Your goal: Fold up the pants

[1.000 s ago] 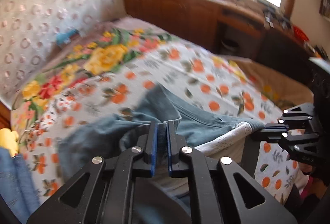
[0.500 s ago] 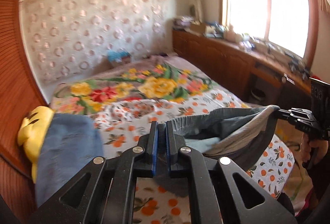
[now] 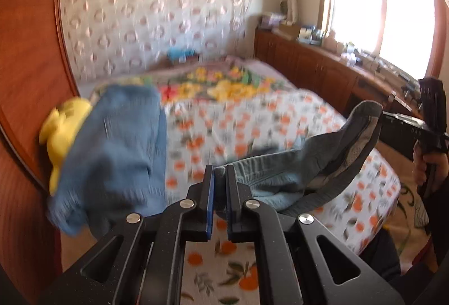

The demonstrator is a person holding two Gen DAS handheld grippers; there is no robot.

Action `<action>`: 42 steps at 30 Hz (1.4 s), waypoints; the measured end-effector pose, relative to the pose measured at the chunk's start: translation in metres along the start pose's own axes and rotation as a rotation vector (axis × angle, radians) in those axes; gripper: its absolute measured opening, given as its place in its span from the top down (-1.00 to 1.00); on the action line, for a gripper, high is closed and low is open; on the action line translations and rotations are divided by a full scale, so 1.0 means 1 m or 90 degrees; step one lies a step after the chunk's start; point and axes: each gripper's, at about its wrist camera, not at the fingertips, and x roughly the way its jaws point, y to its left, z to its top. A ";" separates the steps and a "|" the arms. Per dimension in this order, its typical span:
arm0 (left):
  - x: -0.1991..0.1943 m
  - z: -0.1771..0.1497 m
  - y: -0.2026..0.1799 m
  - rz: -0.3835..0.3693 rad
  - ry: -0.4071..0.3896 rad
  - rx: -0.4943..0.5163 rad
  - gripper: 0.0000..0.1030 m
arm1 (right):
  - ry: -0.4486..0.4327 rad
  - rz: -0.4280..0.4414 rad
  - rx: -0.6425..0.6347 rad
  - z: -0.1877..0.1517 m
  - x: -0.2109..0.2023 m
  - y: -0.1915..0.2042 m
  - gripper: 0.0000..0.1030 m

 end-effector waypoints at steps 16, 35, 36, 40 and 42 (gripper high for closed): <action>0.046 -0.011 -0.047 -0.079 0.055 0.057 0.03 | 0.103 -0.038 0.022 -0.045 0.070 -0.004 0.91; 0.147 0.002 -0.106 -0.197 0.213 0.154 0.05 | 0.102 -0.045 0.030 -0.063 0.018 0.011 0.35; 0.147 -0.001 -0.108 -0.201 0.218 0.158 0.11 | 0.103 -0.044 0.032 -0.064 0.018 0.010 0.35; 0.137 -0.003 -0.113 -0.199 0.208 0.175 0.51 | 0.105 -0.042 0.040 -0.066 0.018 0.009 0.34; 0.128 -0.003 -0.115 -0.185 0.192 0.188 0.57 | 0.106 -0.041 0.043 -0.066 0.019 0.009 0.34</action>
